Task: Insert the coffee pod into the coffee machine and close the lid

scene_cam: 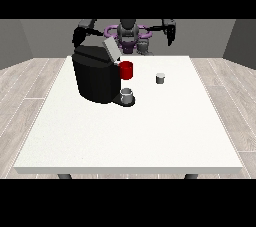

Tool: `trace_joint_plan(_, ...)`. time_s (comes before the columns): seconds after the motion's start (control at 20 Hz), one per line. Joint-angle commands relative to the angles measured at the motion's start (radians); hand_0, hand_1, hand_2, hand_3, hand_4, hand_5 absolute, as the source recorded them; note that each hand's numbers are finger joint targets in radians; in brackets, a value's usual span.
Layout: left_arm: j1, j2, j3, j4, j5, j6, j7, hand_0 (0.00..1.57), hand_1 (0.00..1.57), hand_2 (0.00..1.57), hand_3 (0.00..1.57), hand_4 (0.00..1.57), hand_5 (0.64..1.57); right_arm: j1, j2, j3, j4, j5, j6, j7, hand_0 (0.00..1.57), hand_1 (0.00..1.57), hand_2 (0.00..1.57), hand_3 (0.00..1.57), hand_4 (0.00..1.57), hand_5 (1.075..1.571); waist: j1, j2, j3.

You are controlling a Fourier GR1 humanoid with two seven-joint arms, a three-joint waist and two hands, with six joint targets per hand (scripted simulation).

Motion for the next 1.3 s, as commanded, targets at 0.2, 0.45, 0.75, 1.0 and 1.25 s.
trace_joint_plan(0.2,-0.171,0.16,0.122,0.111,-0.04,-0.04,0.089,0.0,0.0,0.0,0.0,0.0,1.571,-0.052,0.021,0.021,-0.038,0.007,-0.025,0.023,0.0,0.0,0.0,0.0,0.17,1.571,-0.064,0.066,-0.0009)
trace_joint_plan(0.45,-0.279,0.181,0.163,0.255,0.0,-0.087,0.129,0.0,0.0,0.0,0.0,0.0,1.571,-0.07,0.009,0.035,-0.031,-0.011,0.021,0.001,0.0,0.0,0.0,0.0,0.19,1.571,-0.1,0.115,-0.0009)
trace_joint_plan(0.75,-0.382,0.208,0.192,0.435,-0.066,-0.044,0.11,0.0,0.0,0.0,0.0,0.0,1.571,-0.094,0.032,0.069,-0.045,-0.017,0.007,-0.014,0.0,0.0,0.0,0.0,0.26,1.571,-0.144,0.172,-0.001)
trace_joint_plan(1.0,-0.433,0.198,0.163,0.538,-0.113,-0.038,0.099,0.0,0.0,0.0,0.0,0.0,1.571,-0.185,0.025,0.052,-0.029,0.004,-0.069,0.117,0.0,0.0,0.0,0.0,0.36,1.571,-0.112,0.165,-0.001)
trace_joint_plan(1.25,-0.506,0.237,0.15,0.607,-0.167,-0.046,0.136,0.0,0.0,0.0,0.0,0.0,1.571,-0.239,-0.002,0.024,0.061,0.014,-0.062,0.073,0.0,0.0,0.0,0.0,0.37,1.571,-0.106,0.211,-0.0009)
